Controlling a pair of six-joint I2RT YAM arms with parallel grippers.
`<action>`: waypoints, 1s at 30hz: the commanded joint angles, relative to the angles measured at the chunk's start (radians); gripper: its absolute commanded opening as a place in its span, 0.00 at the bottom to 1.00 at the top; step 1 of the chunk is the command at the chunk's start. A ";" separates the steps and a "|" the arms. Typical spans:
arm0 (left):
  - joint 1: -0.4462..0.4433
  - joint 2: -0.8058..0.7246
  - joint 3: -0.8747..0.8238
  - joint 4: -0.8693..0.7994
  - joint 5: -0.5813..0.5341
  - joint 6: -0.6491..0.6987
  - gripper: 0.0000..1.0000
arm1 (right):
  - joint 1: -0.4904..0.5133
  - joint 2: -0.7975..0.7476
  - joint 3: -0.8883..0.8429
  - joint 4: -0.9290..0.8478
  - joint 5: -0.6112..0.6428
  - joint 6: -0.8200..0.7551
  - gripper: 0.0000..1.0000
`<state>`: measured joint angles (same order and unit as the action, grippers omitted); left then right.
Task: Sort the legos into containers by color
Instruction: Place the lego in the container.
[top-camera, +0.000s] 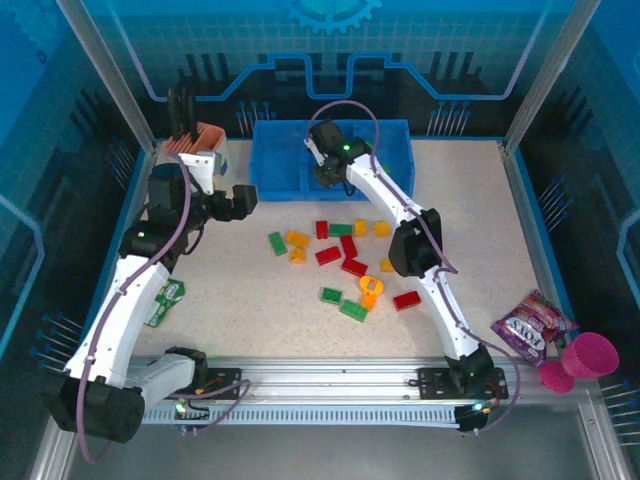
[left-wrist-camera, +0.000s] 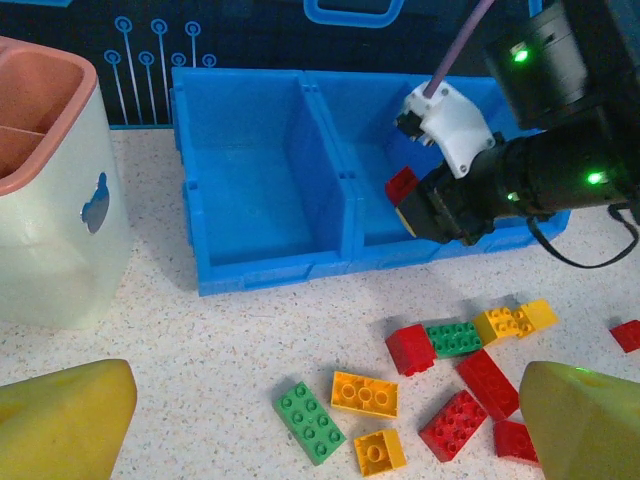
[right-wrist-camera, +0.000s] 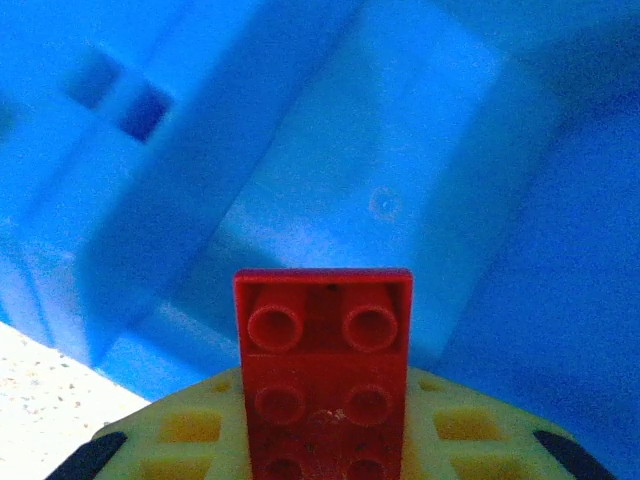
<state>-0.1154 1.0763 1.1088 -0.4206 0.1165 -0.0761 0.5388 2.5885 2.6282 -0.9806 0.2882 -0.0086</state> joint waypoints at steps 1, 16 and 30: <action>-0.004 0.006 0.006 0.005 -0.009 0.012 0.99 | -0.011 0.016 0.025 -0.026 -0.003 -0.017 0.28; -0.009 0.088 0.043 -0.079 -0.040 -0.016 0.99 | -0.036 0.081 0.043 0.009 -0.052 0.002 0.38; -0.009 0.096 0.052 -0.092 -0.058 -0.020 0.99 | -0.034 -0.161 -0.133 0.022 -0.072 0.012 0.52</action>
<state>-0.1192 1.1713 1.1252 -0.4900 0.0711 -0.0799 0.5076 2.5435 2.5248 -0.9485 0.2276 -0.0010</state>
